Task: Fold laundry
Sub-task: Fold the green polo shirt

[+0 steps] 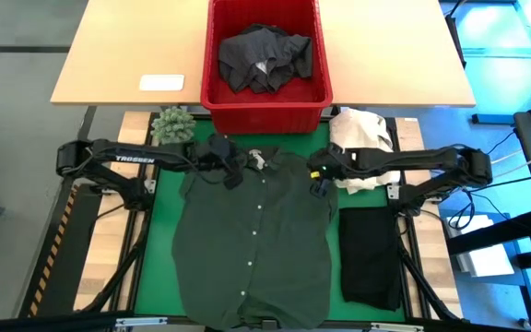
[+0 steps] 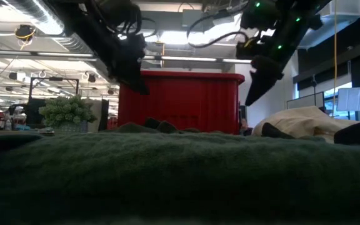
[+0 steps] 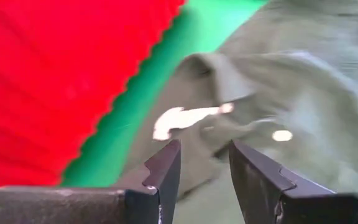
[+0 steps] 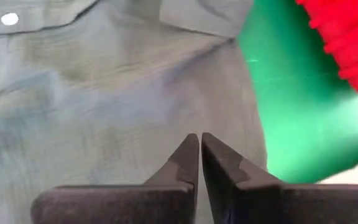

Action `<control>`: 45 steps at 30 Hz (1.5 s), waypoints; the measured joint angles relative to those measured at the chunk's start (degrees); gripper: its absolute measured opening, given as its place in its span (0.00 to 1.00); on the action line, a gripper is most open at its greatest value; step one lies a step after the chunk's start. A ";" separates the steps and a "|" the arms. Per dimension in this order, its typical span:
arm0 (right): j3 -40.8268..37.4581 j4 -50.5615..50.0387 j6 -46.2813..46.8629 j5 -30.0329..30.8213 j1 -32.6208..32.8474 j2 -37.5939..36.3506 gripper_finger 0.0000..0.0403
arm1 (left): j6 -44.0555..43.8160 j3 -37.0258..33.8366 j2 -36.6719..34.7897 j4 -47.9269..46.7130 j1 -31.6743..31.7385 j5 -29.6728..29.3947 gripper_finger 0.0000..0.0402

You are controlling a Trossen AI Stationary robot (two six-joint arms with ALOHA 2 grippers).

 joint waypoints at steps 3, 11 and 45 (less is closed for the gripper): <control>0.00 -3.76 3.85 3.52 2.49 -1.04 0.05 | -1.81 0.00 0.00 0.54 -3.43 0.02 0.32; -1.24 -8.29 10.12 7.49 9.31 -2.00 0.05 | -4.89 0.02 0.00 2.25 -10.97 0.00 0.32; -18.91 14.51 9.83 -5.14 -11.78 -5.33 0.55 | -4.35 0.07 4.88 16.40 -12.30 2.82 0.32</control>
